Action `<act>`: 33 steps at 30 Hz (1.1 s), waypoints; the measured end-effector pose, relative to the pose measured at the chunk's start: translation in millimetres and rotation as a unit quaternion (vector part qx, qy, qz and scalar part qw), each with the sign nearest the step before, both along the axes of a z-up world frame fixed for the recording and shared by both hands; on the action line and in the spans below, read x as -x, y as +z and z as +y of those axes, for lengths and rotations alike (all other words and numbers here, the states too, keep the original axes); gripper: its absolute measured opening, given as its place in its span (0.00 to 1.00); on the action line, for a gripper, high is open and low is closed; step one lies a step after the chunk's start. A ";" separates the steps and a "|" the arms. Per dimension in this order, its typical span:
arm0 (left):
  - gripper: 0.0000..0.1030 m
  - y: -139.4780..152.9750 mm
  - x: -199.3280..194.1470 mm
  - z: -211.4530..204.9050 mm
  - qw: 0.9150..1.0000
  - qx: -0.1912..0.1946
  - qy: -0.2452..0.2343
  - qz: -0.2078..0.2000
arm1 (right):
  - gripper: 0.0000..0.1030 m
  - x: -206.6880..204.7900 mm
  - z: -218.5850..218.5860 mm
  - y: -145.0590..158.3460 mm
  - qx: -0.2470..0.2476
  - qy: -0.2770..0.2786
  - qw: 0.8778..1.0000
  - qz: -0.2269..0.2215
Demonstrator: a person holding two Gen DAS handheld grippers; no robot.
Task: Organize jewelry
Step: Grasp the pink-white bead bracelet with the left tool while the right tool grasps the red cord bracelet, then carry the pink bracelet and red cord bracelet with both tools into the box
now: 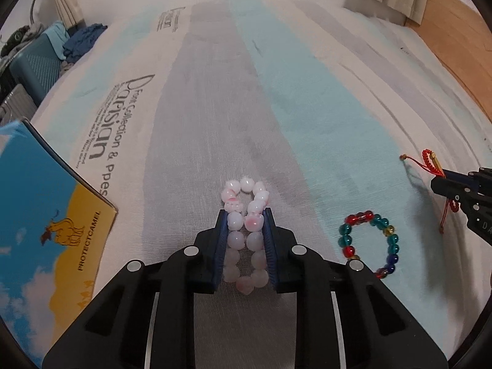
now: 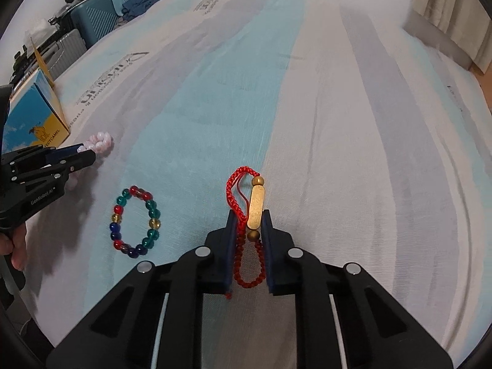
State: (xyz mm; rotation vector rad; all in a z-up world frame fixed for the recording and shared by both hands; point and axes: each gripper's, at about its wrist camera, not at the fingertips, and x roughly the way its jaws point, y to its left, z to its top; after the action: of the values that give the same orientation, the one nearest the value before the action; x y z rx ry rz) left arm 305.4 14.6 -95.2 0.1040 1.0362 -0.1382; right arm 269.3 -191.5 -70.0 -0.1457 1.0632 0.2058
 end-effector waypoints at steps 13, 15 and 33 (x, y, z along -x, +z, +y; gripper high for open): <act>0.21 41.8 9.2 -5.3 1.000 0.006 -0.002 -0.025 | 0.14 8.4 0.0 34.6 -0.010 -0.002 1.000 -0.021; 0.21 49.5 12.2 -6.5 1.000 0.006 -0.004 -0.031 | 0.14 10.3 0.4 39.8 -0.012 -0.002 1.000 -0.024; 0.21 102.9 40.1 7.4 0.999 0.006 0.008 -0.053 | 0.14 24.4 28.1 87.7 -0.017 0.010 0.998 -0.060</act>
State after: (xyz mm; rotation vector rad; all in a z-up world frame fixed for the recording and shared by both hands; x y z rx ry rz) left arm 265.3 22.0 7.6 0.0924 0.9305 -0.1236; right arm 244.9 -163.4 17.6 -0.1363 0.9391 0.2305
